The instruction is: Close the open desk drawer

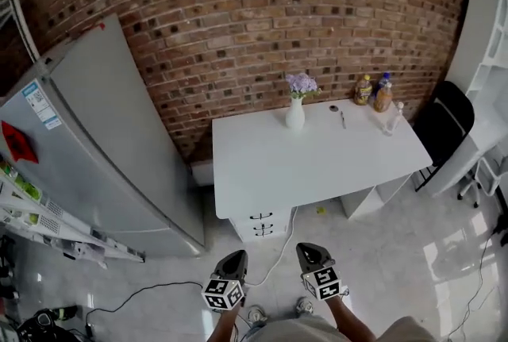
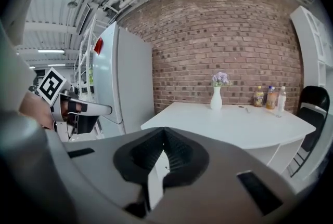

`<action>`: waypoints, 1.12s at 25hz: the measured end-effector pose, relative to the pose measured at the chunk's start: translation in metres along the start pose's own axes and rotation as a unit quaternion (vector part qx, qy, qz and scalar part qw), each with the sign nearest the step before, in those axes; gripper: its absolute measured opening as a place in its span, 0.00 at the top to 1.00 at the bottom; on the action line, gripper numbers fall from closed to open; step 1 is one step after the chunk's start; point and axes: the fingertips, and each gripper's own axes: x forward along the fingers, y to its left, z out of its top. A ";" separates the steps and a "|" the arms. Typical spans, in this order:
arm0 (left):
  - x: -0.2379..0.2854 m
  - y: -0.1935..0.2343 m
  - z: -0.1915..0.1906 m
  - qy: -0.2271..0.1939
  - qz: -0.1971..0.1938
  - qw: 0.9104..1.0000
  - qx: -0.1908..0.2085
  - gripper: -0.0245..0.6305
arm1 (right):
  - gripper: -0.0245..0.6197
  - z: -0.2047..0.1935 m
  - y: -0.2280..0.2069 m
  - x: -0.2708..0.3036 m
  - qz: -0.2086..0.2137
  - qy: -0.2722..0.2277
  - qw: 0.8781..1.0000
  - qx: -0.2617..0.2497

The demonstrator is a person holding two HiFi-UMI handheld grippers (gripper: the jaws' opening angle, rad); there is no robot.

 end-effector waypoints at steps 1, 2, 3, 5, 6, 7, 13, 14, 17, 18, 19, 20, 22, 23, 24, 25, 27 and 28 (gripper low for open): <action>-0.008 -0.005 0.003 0.001 -0.001 1.000 0.008 0.94 | 0.94 0.003 0.000 -0.009 -0.002 -0.002 1.000 0.001; -0.014 -0.008 0.004 0.002 -0.001 1.000 0.016 0.94 | 0.94 0.005 -0.001 -0.018 -0.004 -0.004 1.000 0.002; -0.019 -0.010 0.005 0.002 0.001 1.000 0.022 0.94 | 0.94 0.008 -0.001 -0.025 -0.007 -0.006 1.000 0.005; -0.024 -0.009 0.007 0.002 0.005 0.999 0.034 0.94 | 0.94 0.012 -0.002 -0.034 -0.009 -0.012 1.000 0.013; -0.024 -0.008 0.008 0.002 0.007 0.999 0.041 0.94 | 0.94 0.015 -0.003 -0.037 -0.008 -0.015 1.000 0.015; -0.023 -0.008 0.010 0.001 0.010 0.999 0.046 0.94 | 0.94 0.017 -0.002 -0.039 -0.006 -0.018 1.000 0.016; -0.017 -0.005 0.027 -0.020 0.013 0.998 0.065 0.94 | 0.94 0.027 0.006 -0.039 -0.001 -0.041 0.999 0.015; -0.017 -0.006 0.029 -0.023 0.013 0.998 0.064 0.94 | 0.94 0.028 0.008 -0.039 0.000 -0.041 0.999 0.015; -0.021 -0.011 0.038 -0.035 0.016 0.998 0.052 0.94 | 0.94 0.031 0.014 -0.040 0.010 -0.040 0.999 0.006; -0.022 -0.012 0.039 -0.037 0.019 0.998 0.053 0.94 | 0.94 0.032 0.015 -0.040 0.011 -0.040 0.999 0.003; -0.023 -0.013 0.039 -0.038 0.021 0.998 0.054 0.94 | 0.94 0.032 0.015 -0.040 0.012 -0.040 0.999 0.001; -0.022 -0.013 0.038 -0.038 0.023 0.998 0.053 0.94 | 0.94 0.031 0.014 -0.039 0.013 -0.040 0.999 -0.001; -0.021 -0.015 0.034 -0.041 0.024 0.998 0.049 0.94 | 0.94 0.029 0.012 -0.038 0.015 -0.040 0.999 -0.006; -0.021 -0.015 0.033 -0.042 0.025 0.998 0.049 0.94 | 0.94 0.028 0.011 -0.038 0.017 -0.040 0.999 -0.006; -0.021 -0.015 0.032 -0.042 0.027 0.998 0.048 0.94 | 0.94 0.027 0.010 -0.037 0.019 -0.041 0.999 -0.005; -0.022 -0.015 0.032 -0.041 0.029 0.998 0.048 0.94 | 0.94 0.026 0.010 -0.038 0.020 -0.042 0.999 -0.004; -0.024 -0.015 0.032 -0.040 0.032 0.997 0.051 0.94 | 0.94 0.028 0.010 -0.039 0.020 -0.045 0.999 -0.002; -0.024 -0.016 0.034 -0.040 0.032 0.997 0.053 0.94 | 0.94 0.030 0.008 -0.039 0.020 -0.046 0.999 -0.002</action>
